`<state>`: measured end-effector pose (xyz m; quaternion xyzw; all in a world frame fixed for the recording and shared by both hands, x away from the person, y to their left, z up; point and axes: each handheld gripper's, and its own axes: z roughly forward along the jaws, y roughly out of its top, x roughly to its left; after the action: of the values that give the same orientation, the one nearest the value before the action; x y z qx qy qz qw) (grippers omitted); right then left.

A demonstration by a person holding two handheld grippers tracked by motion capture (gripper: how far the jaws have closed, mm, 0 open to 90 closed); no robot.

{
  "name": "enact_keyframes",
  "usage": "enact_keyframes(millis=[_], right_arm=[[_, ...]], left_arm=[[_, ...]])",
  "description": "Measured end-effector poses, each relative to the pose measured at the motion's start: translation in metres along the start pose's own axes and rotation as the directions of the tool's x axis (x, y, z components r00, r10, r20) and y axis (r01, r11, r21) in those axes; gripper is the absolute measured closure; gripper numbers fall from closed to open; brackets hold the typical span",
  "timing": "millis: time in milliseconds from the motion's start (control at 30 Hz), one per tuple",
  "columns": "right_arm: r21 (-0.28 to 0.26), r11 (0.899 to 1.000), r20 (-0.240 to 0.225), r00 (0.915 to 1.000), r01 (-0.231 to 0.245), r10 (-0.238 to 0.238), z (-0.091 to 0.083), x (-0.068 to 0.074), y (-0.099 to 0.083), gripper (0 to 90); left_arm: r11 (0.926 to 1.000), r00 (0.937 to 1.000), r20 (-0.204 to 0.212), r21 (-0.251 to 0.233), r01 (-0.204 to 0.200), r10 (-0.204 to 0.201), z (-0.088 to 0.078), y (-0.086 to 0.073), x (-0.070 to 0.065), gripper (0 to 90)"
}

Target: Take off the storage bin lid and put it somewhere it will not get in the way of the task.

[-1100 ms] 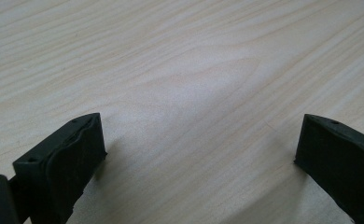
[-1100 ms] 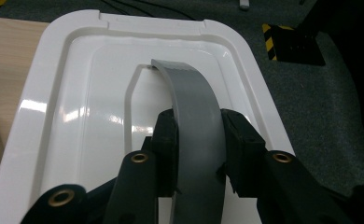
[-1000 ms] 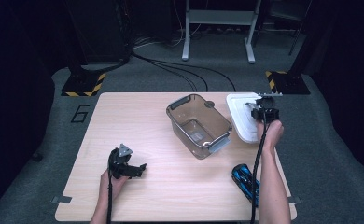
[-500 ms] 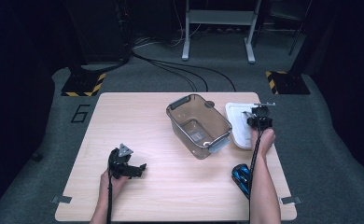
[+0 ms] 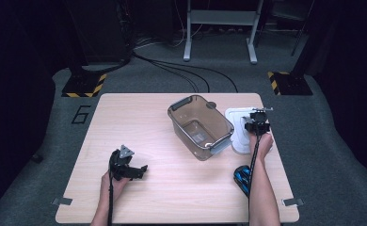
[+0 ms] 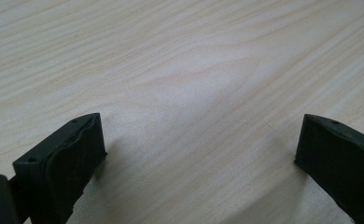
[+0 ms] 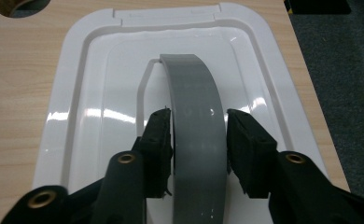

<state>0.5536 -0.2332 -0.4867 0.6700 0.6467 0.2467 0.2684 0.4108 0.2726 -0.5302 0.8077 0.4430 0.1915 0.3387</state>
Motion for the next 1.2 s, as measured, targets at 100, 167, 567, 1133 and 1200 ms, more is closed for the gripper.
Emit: enact_keyframes(millis=[100, 167, 567, 1133, 1200], right_arm=[[0.0, 1.0, -0.019, 0.9998, -0.01, 0.01, -0.005, -0.002, 0.0, 48.3], [-0.005, 1.0, -0.058, 0.9981, -0.021, 0.021, -0.01, -0.004, 0.0, 42.0], [-0.02, 0.998, -0.199, 0.978, 0.06, -0.062, -0.052, -0.011, -0.015, 14.6], [-0.067, 0.981, -0.266, 0.944, 0.184, -0.196, -0.101, -0.002, -0.045, 0.0], [-0.081, 0.977, -0.275, 0.9376, 0.198, -0.213, -0.105, -0.002, -0.049, 0.0]], left_arm=[[1.0, 1.0, 0.001, 0.004, -0.005, 0.005, 0.0, 0.0, 0.0, 1.3], [1.0, 1.0, 0.0, 0.001, -0.001, 0.001, 0.0, 0.0, 0.0, 1.3], [1.0, 1.0, 0.001, -0.001, 0.0, 0.0, 0.0, 0.0, 0.0, 1.4], [1.0, 1.0, 0.001, -0.002, 0.0, 0.0, 0.0, 0.0, 0.0, 1.3], [1.0, 1.0, 0.001, -0.002, 0.001, -0.001, 0.0, 0.0, 0.0, 1.3]])
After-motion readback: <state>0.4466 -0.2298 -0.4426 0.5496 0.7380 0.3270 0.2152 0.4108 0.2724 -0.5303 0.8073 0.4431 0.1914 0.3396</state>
